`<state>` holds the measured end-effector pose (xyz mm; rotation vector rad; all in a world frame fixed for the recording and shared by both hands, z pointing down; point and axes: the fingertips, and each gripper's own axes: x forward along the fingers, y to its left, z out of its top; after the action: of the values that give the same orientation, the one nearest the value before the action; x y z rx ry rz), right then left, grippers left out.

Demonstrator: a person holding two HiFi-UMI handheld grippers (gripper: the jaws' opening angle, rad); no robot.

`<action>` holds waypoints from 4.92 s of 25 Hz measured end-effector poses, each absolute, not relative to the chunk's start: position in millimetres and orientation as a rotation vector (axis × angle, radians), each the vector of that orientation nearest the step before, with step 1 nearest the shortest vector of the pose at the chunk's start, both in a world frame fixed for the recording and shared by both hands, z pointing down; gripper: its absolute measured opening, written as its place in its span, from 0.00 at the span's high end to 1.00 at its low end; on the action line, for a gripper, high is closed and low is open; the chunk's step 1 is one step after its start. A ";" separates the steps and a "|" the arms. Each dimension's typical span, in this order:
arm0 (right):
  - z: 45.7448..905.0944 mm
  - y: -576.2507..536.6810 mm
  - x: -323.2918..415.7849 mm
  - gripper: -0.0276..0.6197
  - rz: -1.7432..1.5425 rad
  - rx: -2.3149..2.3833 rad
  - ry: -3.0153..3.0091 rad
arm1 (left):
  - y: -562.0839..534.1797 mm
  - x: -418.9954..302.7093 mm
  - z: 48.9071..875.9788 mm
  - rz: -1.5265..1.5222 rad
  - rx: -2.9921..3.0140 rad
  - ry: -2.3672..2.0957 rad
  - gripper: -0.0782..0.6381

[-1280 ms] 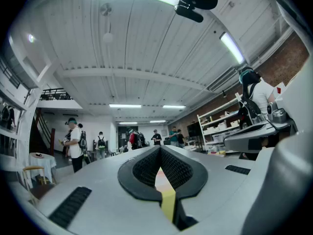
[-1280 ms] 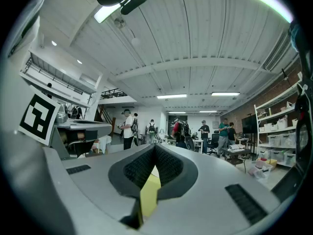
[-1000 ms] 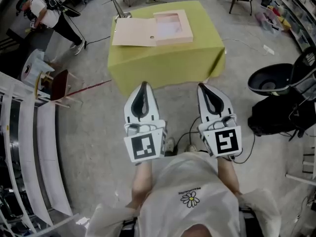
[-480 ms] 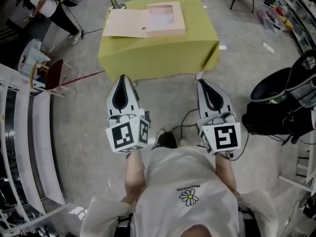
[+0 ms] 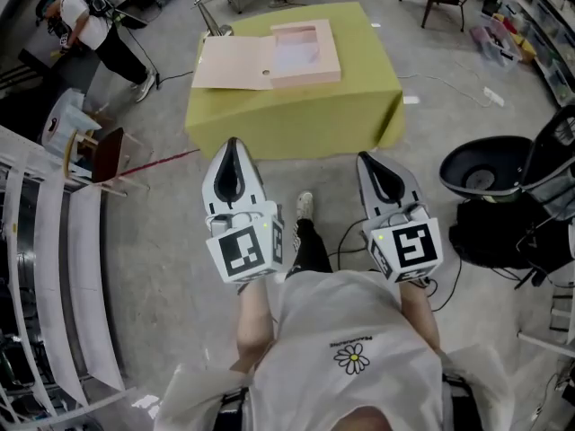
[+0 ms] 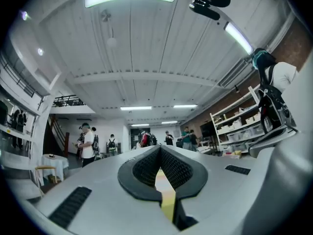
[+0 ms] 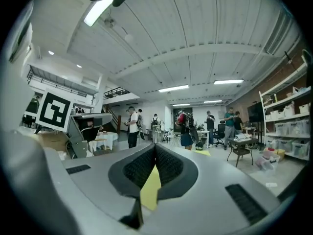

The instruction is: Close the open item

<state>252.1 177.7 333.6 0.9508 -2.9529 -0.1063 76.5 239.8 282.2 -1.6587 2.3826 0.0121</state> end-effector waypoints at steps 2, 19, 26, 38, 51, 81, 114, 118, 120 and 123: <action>324.8 167.7 238.1 0.94 -0.214 0.922 -2.969 | 228.3 67.2 271.1 0.090 -1.645 2.352 0.87; 286.3 -40.5 93.5 0.94 -0.376 1.064 -2.882 | 34.3 -112.3 251.8 0.137 -1.738 2.321 0.87; 302.1 -123.5 8.9 0.94 -0.226 1.148 -2.865 | -53.9 -200.5 261.6 0.177 -1.808 2.341 0.87; 318.9 -165.0 -31.8 0.94 -0.190 1.104 -2.830 | -85.9 -241.5 317.8 0.119 -1.862 2.502 0.87; 317.2 -157.7 -42.2 0.94 -0.224 0.990 -2.916 | -78.6 -228.9 305.8 0.096 -1.774 2.509 0.87; 518.4 -30.8 -327.6 0.63 -0.598 0.223 -2.606 | 104.5 -358.1 387.1 0.067 -1.113 3.094 0.87; 429.6 -134.5 -195.1 0.93 -0.289 0.870 -2.737 | -13.9 -347.5 398.7 -0.031 -1.523 2.906 0.87; 426.1 -156.4 -145.1 0.93 -0.108 1.025 -2.747 | -61.7 -316.3 384.6 -0.042 -1.678 2.762 0.87; 426.2 -169.0 -122.7 0.93 -0.045 1.066 -2.737 | -78.6 -300.9 382.7 -0.061 -1.733 2.711 0.87; 426.6 -189.0 -88.8 0.93 0.064 1.194 -2.710 | -96.2 -286.4 384.6 -0.108 -1.786 2.662 0.87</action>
<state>-88.8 -189.0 426.6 1.1941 -2.7101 0.0641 -286.4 -96.2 384.6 -1.7861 2.6622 -0.1080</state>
